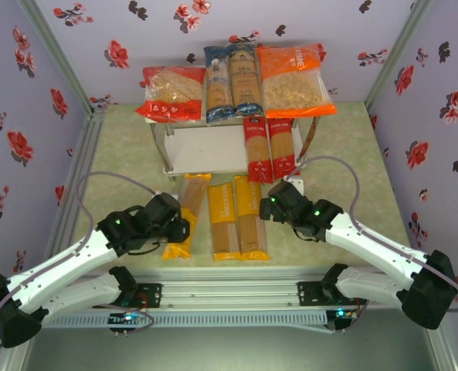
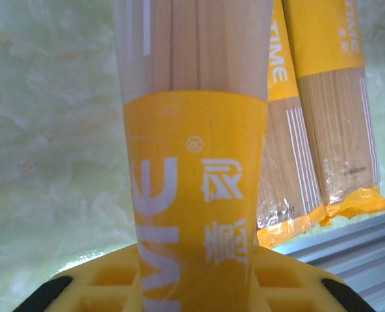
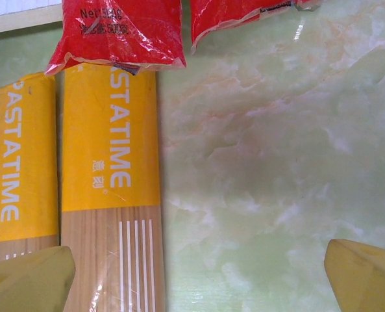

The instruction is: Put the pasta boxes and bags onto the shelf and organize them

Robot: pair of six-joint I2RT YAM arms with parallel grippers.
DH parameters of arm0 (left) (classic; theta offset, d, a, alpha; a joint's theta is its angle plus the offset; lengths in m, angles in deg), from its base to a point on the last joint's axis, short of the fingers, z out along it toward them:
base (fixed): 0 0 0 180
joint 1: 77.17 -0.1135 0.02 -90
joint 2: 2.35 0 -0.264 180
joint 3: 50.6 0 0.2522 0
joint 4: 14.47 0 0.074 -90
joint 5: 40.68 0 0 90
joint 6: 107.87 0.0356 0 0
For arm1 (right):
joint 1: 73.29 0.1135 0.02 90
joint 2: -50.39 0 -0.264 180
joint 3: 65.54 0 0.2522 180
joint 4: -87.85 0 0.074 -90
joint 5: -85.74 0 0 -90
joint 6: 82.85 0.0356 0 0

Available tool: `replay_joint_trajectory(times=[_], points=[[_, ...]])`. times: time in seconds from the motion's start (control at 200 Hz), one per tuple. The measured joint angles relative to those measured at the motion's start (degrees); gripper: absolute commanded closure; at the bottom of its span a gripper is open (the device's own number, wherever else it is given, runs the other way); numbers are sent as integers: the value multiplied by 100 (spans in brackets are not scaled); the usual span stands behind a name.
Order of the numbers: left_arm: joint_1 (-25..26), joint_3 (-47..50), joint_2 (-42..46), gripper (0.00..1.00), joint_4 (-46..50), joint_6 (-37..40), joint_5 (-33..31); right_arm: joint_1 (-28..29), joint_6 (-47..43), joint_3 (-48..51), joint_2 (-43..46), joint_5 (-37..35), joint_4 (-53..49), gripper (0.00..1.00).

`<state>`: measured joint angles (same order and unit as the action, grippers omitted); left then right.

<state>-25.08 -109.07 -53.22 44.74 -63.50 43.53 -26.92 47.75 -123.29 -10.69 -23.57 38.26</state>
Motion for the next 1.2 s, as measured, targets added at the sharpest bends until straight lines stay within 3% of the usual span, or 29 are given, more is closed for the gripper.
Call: replay_joint_trajectory(times=[0.2,0.495,0.885,1.2], points=[[-444,-173,-422,100,-522,623,-393,0,0,-57,-103,2,0,1],[-1220,-553,-1827,100,-1773,1377,-695,0,-11,-173,-168,2,0,1],[-1587,-1582,-3528,100,-2927,1768,-872,-42,-190,-258,-420,4,2,1],[-1720,-1939,-4105,100,-3082,1851,-1235,-184,-315,-262,-422,4,2,1]])
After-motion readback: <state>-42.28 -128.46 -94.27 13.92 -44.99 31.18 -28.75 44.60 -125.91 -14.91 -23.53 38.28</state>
